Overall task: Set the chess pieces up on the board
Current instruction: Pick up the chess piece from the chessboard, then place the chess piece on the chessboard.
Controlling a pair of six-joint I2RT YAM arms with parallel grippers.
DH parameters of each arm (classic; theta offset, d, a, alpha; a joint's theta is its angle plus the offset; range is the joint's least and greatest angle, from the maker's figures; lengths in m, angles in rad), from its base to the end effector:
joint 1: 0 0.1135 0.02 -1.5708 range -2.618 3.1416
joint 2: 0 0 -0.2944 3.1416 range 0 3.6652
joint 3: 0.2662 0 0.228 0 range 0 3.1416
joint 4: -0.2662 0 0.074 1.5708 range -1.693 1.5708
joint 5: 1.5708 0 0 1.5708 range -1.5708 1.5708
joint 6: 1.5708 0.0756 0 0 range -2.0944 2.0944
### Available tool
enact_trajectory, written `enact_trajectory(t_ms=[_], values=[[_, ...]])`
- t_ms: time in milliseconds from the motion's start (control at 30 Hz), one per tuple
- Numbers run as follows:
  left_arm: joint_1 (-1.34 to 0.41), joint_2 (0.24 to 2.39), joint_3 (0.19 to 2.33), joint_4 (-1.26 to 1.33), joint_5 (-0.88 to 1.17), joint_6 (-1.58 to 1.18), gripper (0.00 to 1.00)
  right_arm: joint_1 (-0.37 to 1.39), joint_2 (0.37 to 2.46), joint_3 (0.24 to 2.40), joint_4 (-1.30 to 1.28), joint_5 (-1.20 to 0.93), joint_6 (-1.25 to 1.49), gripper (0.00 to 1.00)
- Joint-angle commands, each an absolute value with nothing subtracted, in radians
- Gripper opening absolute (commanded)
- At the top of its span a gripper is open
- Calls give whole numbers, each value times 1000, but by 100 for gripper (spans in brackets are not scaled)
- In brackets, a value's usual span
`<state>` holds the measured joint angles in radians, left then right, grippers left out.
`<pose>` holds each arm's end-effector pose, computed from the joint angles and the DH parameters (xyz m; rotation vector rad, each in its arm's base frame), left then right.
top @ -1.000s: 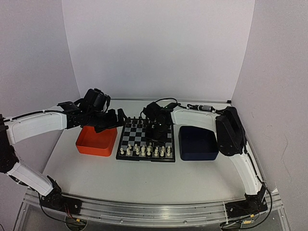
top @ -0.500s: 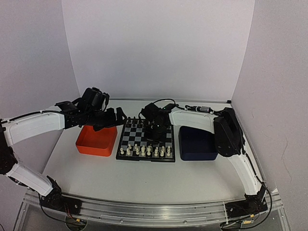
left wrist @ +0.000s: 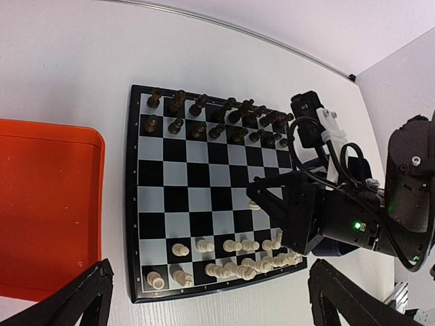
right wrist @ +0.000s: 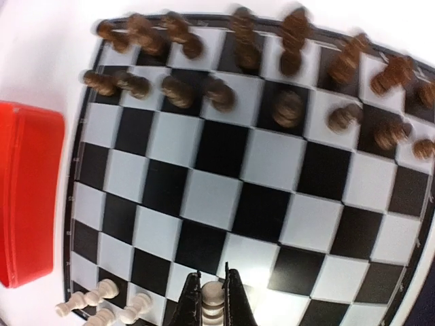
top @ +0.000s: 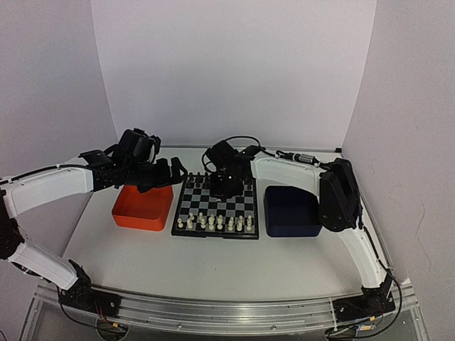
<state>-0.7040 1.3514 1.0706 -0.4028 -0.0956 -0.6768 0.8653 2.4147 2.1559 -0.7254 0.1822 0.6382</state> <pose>0.2331 -0.1884 0.3032 -0.0212 2.3284 -0.6186 0.3671 0.4099 0.1873 -0.2207 2.5609 0.3585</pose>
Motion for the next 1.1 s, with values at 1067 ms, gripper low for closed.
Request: enact_trajectory(t_ms=[1067], values=[[-687,1053,1020,-618,-276,-867,100,860,2437,1923,282,-643,-176,5]])
